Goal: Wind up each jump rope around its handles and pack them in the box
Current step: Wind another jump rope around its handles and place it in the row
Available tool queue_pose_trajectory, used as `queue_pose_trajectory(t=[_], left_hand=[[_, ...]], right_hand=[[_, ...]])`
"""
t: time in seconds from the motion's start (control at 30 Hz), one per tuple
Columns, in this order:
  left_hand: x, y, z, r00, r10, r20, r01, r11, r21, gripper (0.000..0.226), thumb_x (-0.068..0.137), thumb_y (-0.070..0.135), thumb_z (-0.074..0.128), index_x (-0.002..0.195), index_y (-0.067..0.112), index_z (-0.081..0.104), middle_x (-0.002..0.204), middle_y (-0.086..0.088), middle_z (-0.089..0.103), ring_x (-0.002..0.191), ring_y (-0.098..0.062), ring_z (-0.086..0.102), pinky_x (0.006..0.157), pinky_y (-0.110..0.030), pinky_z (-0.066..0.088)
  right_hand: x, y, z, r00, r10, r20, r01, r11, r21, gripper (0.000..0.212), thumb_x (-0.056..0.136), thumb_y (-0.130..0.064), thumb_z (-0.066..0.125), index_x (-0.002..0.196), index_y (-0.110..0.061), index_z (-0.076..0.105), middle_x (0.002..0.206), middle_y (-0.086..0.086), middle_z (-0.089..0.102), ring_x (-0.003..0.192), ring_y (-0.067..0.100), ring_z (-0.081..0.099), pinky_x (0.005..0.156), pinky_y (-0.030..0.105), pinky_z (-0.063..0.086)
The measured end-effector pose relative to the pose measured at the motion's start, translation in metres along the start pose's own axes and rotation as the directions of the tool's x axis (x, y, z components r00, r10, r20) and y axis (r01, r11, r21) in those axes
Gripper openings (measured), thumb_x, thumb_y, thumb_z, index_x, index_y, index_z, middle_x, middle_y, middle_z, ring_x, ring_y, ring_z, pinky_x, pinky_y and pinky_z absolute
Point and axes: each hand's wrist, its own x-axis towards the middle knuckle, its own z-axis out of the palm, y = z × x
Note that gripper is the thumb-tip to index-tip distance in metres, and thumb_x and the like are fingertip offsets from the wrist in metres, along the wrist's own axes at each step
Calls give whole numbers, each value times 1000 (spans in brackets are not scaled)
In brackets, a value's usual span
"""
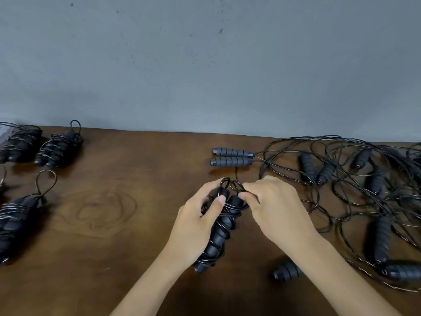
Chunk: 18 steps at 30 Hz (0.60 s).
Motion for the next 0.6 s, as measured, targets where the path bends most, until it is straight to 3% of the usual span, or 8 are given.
queue_pose_trajectory(t=[0.07,0.17,0.27,0.37,0.5,0.6], left_hand=[[-1,-2,3,1000,8,-11,-8,999,45,32,109,31,50,138,45,58,115,17,75,107,-5,71,98,-39,57],[-2,-3,7,1000,29,-10,-27,989,146,35,109,33,49,139,51,54,111,19,75,103,-3,71,93,-41,58],[-1,-2,5,998,60,19,-63,968,244,39,110,35,46,143,55,47,111,24,74,101,3,70,89,-32,58],[0,-1,-2,996,83,42,-93,940,328,41,109,37,46,145,55,43,108,21,74,97,1,70,84,-29,58],[1,-4,-21,992,101,75,-122,914,388,42,108,42,43,148,58,39,109,20,73,92,0,69,77,-24,56],[1,-5,-29,985,100,143,-154,885,439,45,109,47,40,151,62,32,111,15,71,94,-9,68,80,-33,56]], right_hand=[[8,-1,-3,993,-29,116,40,995,-92,33,90,-21,76,65,-19,54,60,-8,37,65,17,42,51,23,21],[19,-18,-20,962,-119,247,171,964,-203,41,66,-11,92,55,-21,54,56,-9,24,60,16,35,55,28,24],[21,-30,-31,921,-145,362,235,948,-217,22,96,-9,61,80,-20,48,67,-5,28,79,19,36,72,29,27],[24,-38,-36,891,-120,438,257,928,-269,14,102,-10,49,94,-21,51,77,-2,39,86,21,38,78,30,30],[38,-41,-24,889,-22,458,135,967,-216,23,107,-29,50,86,-19,50,73,-1,42,79,23,48,69,30,38],[46,-36,-17,868,54,494,11,992,-127,44,102,-37,57,66,-15,44,70,2,48,69,23,49,55,31,34]])
